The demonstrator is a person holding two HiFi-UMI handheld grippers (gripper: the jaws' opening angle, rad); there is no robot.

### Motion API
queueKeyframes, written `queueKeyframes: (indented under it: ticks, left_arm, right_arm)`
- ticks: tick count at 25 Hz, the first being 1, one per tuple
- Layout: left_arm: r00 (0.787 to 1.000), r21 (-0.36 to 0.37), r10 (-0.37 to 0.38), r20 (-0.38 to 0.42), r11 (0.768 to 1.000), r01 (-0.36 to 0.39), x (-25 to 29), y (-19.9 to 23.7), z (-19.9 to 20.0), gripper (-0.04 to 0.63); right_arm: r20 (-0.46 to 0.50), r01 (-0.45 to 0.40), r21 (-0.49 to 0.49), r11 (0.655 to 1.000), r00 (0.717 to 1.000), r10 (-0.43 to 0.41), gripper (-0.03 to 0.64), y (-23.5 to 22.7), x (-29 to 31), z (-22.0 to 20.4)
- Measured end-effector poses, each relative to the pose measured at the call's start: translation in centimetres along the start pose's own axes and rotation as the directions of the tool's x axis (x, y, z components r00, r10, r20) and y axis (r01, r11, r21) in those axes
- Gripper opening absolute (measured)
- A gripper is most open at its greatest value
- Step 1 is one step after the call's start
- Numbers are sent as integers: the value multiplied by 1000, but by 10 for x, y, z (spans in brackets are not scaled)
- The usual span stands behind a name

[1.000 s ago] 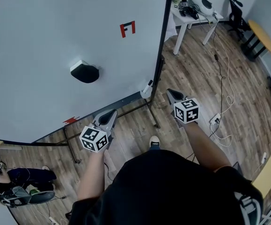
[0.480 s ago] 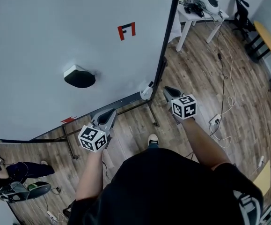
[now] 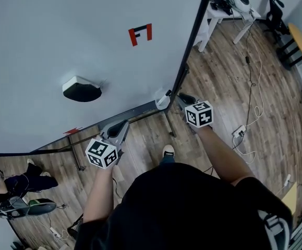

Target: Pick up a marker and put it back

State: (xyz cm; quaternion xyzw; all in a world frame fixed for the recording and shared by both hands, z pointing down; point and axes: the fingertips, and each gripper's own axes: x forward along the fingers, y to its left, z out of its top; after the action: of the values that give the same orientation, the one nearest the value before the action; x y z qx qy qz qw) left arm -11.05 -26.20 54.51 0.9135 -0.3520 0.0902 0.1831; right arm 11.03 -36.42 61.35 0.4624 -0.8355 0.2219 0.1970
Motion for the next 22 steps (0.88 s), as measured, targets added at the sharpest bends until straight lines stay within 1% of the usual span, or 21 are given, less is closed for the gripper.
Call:
queueKeyframes:
  ticks: [8,22]
  left_arm:
    - [1000,-27,8,-22,1000,-9,12,10,-10,15]
    - [998,-72,8,-61,997,-13,31,13,-30,15]
  right_arm:
    - [-43,-19,19,1000,999,20,67,-10,31,-12]
    - [-97,-81,61,995,991,87,98,-11,69,-27]
